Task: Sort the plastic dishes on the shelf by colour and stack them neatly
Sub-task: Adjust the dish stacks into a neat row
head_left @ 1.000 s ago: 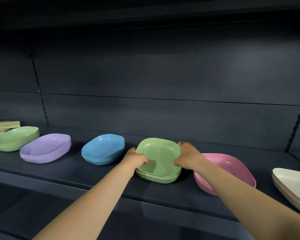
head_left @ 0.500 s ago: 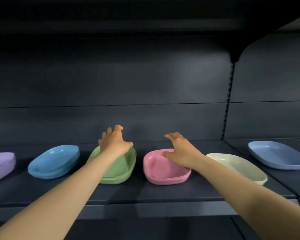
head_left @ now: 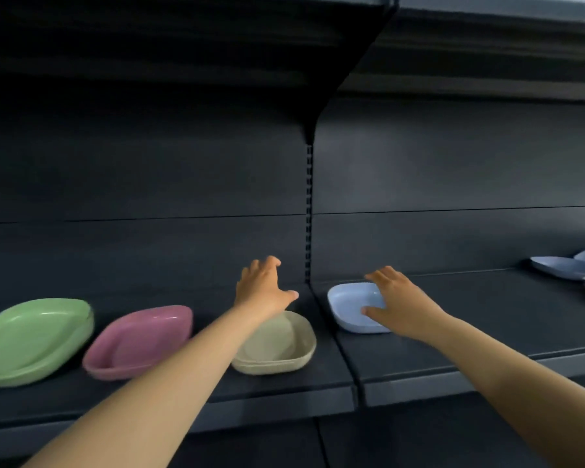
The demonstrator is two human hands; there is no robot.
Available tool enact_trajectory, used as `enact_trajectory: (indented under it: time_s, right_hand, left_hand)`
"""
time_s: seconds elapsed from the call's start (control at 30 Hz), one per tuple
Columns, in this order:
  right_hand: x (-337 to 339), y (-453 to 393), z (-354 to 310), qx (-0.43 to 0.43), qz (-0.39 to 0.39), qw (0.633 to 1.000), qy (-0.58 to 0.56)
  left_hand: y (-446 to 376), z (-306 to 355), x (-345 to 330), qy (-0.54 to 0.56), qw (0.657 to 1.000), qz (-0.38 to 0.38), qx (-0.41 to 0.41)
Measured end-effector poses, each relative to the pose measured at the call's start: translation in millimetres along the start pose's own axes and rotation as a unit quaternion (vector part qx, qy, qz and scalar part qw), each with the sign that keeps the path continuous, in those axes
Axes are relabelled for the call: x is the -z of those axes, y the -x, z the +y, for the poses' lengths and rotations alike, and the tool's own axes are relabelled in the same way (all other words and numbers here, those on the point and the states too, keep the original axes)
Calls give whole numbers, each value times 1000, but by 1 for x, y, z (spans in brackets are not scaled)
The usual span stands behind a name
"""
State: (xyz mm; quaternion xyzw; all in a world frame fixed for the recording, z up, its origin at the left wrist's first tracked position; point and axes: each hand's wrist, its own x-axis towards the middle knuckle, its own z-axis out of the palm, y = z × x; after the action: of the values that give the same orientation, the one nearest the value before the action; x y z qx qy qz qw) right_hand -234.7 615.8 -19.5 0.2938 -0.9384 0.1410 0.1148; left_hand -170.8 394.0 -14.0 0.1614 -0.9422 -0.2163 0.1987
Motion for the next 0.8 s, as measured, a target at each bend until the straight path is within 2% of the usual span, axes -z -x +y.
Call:
enact_trajectory:
  time_s: [0.23, 0.37, 0.43, 0.5, 0.57, 0.73, 0.8]
  right_hand:
    - [-9, -8, 109, -12, -32, 999, -32]
    - [-32, -32, 135, -42, -46, 986, -157]
    - [-46, -46, 137, -94, -50, 953, -283]
    - [-59, -57, 134, -148, -63, 889, -428]
    - [-69, -65, 129, -182, -89, 828, -523]
    - [-76, -78, 106, -203, -41, 787, -581]
    - [-65, -82, 90, -187, -18, 775, -603]
  left_hand:
    - [-22, 77, -90, 67, 995, -54, 53]
    - [-37, 84, -122, 109, 982, -76, 131]
    - [-41, 83, -134, 146, 970, -75, 181]
    - [-43, 82, -143, 200, 950, -60, 231]
    - [-45, 81, -148, 265, 926, -28, 267]
    - [-42, 82, -143, 417, 863, 46, 282]
    - [-36, 82, -130, 442, 853, 68, 269]
